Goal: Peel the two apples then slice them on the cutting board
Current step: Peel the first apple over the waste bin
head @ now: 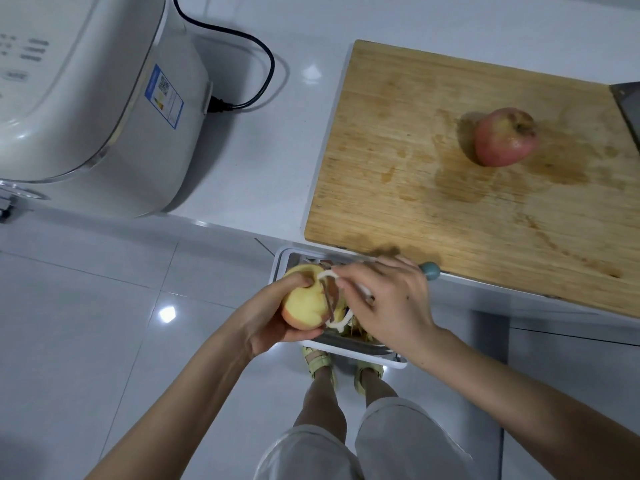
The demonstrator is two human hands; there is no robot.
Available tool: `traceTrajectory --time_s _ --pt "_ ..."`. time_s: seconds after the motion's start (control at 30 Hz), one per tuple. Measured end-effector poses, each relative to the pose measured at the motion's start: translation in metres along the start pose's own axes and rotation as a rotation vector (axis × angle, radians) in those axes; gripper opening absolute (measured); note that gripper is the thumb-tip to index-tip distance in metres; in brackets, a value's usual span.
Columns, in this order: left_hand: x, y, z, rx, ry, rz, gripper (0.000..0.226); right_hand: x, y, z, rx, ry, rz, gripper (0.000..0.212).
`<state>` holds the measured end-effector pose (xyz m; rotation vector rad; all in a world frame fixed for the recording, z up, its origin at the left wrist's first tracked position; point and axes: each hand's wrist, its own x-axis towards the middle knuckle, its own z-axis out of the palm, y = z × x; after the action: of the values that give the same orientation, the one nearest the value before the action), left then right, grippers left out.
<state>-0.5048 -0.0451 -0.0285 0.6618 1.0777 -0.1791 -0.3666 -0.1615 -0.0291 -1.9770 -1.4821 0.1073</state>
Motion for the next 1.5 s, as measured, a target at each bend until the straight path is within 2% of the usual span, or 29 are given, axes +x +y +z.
traceTrajectory --time_s 0.07,0.17,0.4,0.53,0.67,0.8,0.87,0.93,1.0,1.07,1.17,1.27,1.4,1.5 --pt "-0.001 -0.001 0.003 0.049 -0.025 0.029 0.021 0.001 0.0 0.007 -0.045 0.018 -0.075 0.012" --pt "-0.005 0.0 0.004 0.129 -0.056 0.048 0.037 0.004 0.003 0.006 -0.01 0.066 -0.109 0.01" --pt "-0.01 -0.001 0.003 0.046 -0.132 -0.019 0.047 0.006 0.015 -0.002 0.102 0.083 -0.132 0.008" --pt "-0.016 0.007 -0.001 -0.024 -0.217 -0.052 0.057 -0.002 0.034 0.002 0.034 0.016 -0.087 0.011" --pt "-0.016 0.019 -0.002 0.028 -0.279 -0.038 0.075 -0.01 0.032 0.008 0.014 -0.144 0.147 0.015" --pt "-0.017 0.02 -0.007 0.11 -0.193 -0.018 0.066 -0.008 0.025 -0.004 0.088 -0.452 0.516 0.014" --pt "-0.015 0.016 -0.01 0.16 -0.143 -0.011 0.068 -0.006 0.021 -0.011 0.245 -0.464 0.635 0.015" --pt "-0.012 0.011 -0.011 0.163 -0.104 -0.022 0.071 -0.004 0.015 -0.017 0.352 -0.39 0.671 0.016" --pt "-0.009 0.006 -0.009 0.139 -0.078 -0.041 0.071 -0.006 0.008 -0.018 0.383 -0.305 0.659 0.012" --pt "-0.008 0.002 -0.007 0.11 -0.072 -0.049 0.062 -0.007 -0.004 -0.018 0.313 -0.214 0.597 0.011" --pt "-0.008 -0.001 0.0 0.086 -0.095 -0.031 0.045 -0.005 -0.013 -0.015 0.077 -0.017 0.281 0.017" --pt "-0.009 -0.003 0.005 0.112 -0.122 0.013 0.04 -0.005 -0.011 -0.006 -0.002 0.07 0.053 0.014" --pt "-0.01 -0.004 0.002 0.157 -0.142 0.037 0.041 -0.007 -0.001 -0.005 0.043 0.088 0.007 0.014" --pt "-0.01 -0.004 -0.001 0.146 -0.151 0.006 0.041 -0.009 0.009 -0.005 0.111 0.086 0.038 0.016"
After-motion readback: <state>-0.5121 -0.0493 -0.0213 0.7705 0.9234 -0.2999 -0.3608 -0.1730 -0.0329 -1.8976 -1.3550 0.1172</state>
